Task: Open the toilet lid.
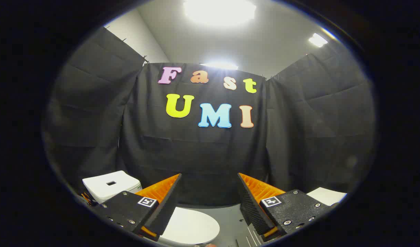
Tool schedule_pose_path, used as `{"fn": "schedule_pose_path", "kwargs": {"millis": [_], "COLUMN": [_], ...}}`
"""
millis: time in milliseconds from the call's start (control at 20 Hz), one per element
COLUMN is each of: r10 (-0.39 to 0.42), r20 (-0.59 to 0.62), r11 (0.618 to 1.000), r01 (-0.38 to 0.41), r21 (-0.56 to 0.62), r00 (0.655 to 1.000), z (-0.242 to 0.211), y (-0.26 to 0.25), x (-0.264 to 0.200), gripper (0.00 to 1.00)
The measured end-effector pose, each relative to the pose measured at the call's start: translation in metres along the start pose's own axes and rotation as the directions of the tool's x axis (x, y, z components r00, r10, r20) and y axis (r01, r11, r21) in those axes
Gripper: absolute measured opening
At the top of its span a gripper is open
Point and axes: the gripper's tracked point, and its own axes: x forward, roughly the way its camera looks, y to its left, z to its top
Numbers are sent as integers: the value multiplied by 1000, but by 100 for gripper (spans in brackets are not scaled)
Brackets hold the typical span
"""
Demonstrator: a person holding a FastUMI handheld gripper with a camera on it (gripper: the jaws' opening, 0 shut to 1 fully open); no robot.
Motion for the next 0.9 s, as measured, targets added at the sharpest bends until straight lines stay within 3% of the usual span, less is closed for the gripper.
{"fn": "schedule_pose_path", "kwargs": {"millis": [600,900], "r10": [-21,-60], "r20": [-16,35], "r11": [999,998], "r01": [21,59], "r21": [25,36], "r00": [1000,998], "z": [-11,-1], "y": [-7,-15], "x": [2,-2], "gripper": [95,95]}}
